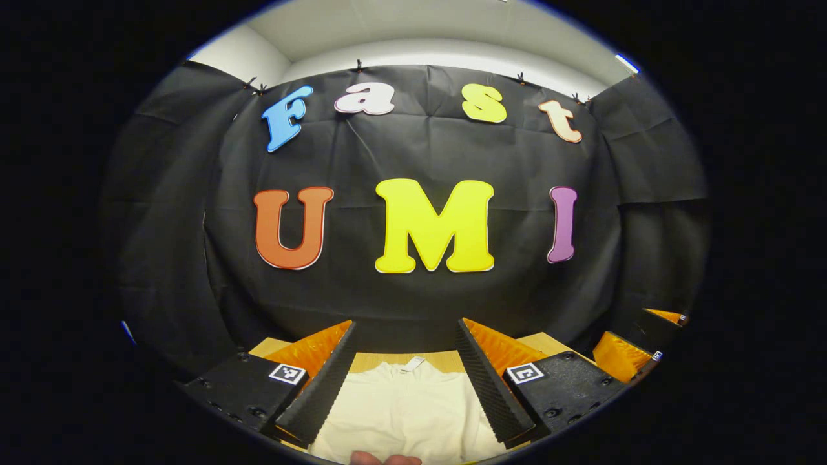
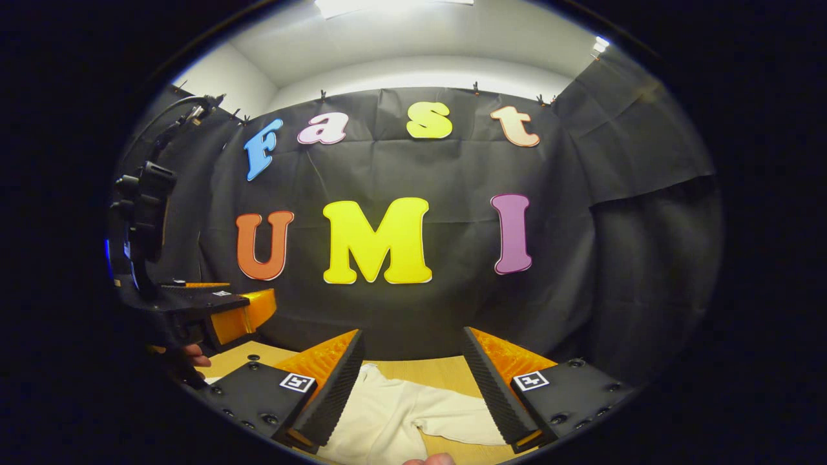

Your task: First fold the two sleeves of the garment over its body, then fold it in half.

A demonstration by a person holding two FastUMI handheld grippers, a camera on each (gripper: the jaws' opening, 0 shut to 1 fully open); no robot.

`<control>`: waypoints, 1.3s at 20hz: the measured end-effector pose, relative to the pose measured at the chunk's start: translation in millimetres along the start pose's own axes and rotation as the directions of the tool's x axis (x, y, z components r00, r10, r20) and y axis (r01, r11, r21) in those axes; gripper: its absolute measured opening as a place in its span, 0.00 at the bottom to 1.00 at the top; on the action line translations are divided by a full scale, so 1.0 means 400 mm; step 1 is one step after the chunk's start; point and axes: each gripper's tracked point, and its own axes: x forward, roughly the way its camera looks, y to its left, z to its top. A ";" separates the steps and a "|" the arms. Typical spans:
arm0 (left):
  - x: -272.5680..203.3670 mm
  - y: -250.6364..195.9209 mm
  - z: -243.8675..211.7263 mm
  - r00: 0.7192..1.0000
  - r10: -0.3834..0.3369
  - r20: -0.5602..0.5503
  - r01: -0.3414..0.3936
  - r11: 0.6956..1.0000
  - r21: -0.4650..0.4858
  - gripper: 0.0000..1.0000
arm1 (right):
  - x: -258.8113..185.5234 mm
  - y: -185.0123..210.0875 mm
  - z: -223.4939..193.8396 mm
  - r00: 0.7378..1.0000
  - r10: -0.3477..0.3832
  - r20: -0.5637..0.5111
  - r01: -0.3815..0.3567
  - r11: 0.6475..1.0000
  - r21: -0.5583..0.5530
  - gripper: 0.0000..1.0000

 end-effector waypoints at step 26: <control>-0.029 0.065 0.007 0.999 0.014 0.044 -0.013 0.999 -0.035 0.96 | 0.104 0.106 0.036 0.995 0.094 0.028 -0.094 0.996 0.000 0.94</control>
